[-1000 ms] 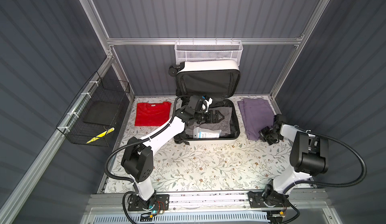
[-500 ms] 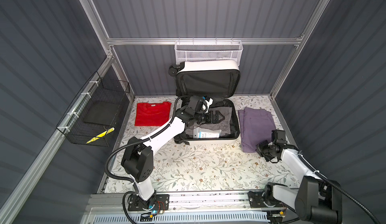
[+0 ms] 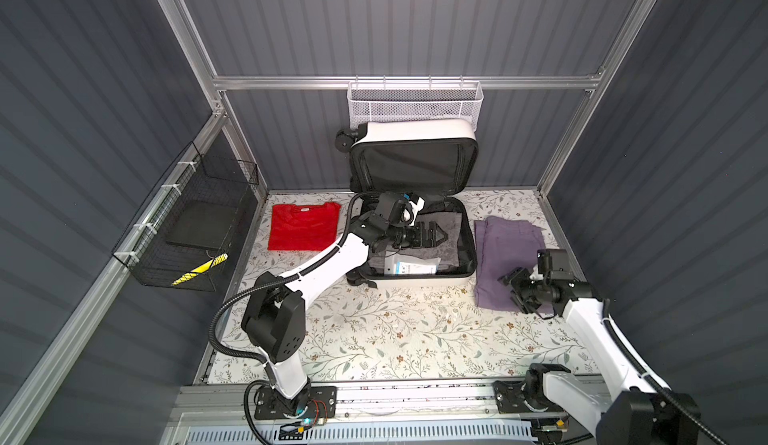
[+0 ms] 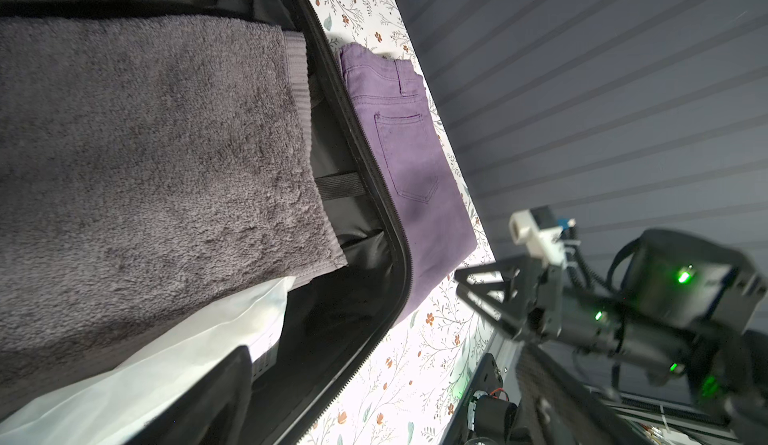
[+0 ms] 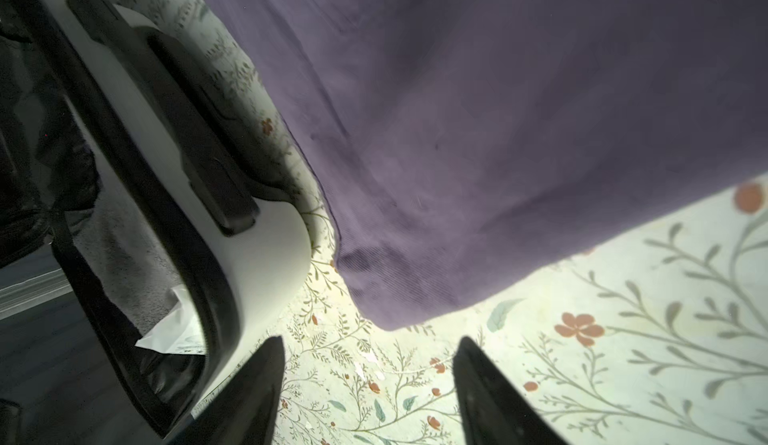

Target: Pack the luggage

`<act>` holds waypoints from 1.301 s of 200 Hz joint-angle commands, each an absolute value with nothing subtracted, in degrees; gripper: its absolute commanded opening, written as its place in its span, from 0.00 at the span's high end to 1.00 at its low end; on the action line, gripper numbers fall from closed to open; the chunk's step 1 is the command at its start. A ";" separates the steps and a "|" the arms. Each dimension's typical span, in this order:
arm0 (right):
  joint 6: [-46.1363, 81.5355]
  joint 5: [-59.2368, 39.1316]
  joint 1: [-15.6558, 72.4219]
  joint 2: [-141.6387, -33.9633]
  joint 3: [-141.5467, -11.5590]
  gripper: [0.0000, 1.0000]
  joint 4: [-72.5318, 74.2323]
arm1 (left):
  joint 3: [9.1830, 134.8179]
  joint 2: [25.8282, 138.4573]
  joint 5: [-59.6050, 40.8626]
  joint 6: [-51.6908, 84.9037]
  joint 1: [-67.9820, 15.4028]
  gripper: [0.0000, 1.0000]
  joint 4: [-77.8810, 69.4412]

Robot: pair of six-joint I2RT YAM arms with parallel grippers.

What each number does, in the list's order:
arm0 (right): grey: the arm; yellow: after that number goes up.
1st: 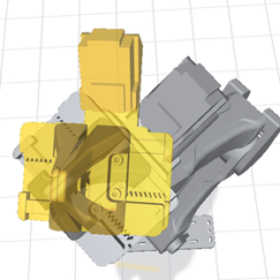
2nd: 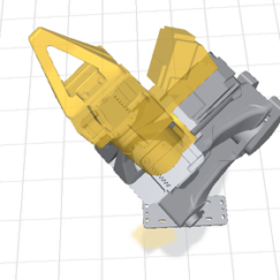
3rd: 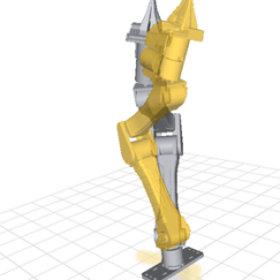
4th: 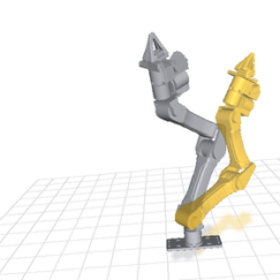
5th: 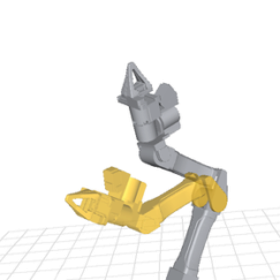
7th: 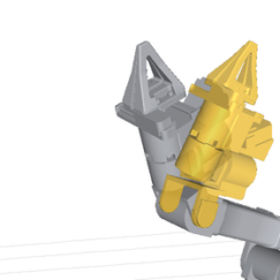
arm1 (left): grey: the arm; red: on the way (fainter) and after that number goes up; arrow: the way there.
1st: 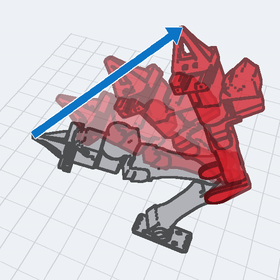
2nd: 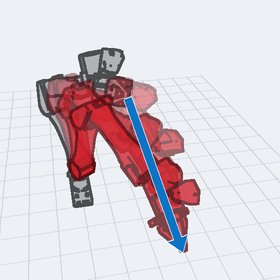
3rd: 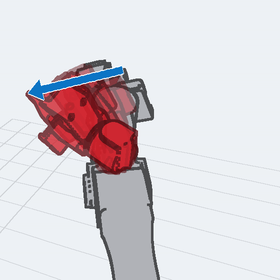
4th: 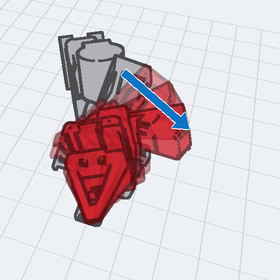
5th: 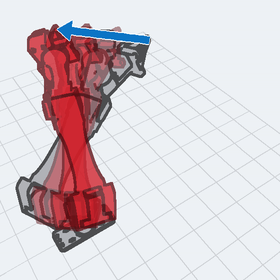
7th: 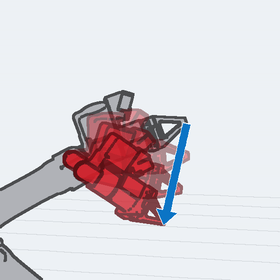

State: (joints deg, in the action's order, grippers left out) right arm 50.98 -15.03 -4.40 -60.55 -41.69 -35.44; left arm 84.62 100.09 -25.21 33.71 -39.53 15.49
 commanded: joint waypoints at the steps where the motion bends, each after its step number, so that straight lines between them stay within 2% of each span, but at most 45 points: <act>1: 43.06 -13.40 -9.61 -67.45 -47.25 0.28 -40.05 | 83.50 97.68 -26.37 33.73 -40.58 0.00 17.46; 56: 36.51 -11.86 -25.48 -76.99 -53.06 0.21 -41.47 | 82.49 96.36 -23.93 37.04 -45.95 0.00 16.76; 108: 36.37 -8.91 -34.78 -81.39 -53.00 0.17 -40.63 | 79.78 98.19 -22.93 42.96 -50.98 0.00 11.01; 138: 36.03 -8.62 -35.81 -83.85 -53.09 0.15 -39.59 | 80.50 99.21 -22.39 43.26 -51.98 0.00 10.95; 198: 33.62 -11.19 -36.18 -88.72 -50.72 0.16 -35.79 | 83.64 101.25 -22.20 43.06 -52.84 0.00 11.77; 260: 37.10 -16.53 -36.11 -82.07 -41.43 0.25 -31.11 | 84.16 103.48 -21.75 43.98 -54.54 0.00 10.51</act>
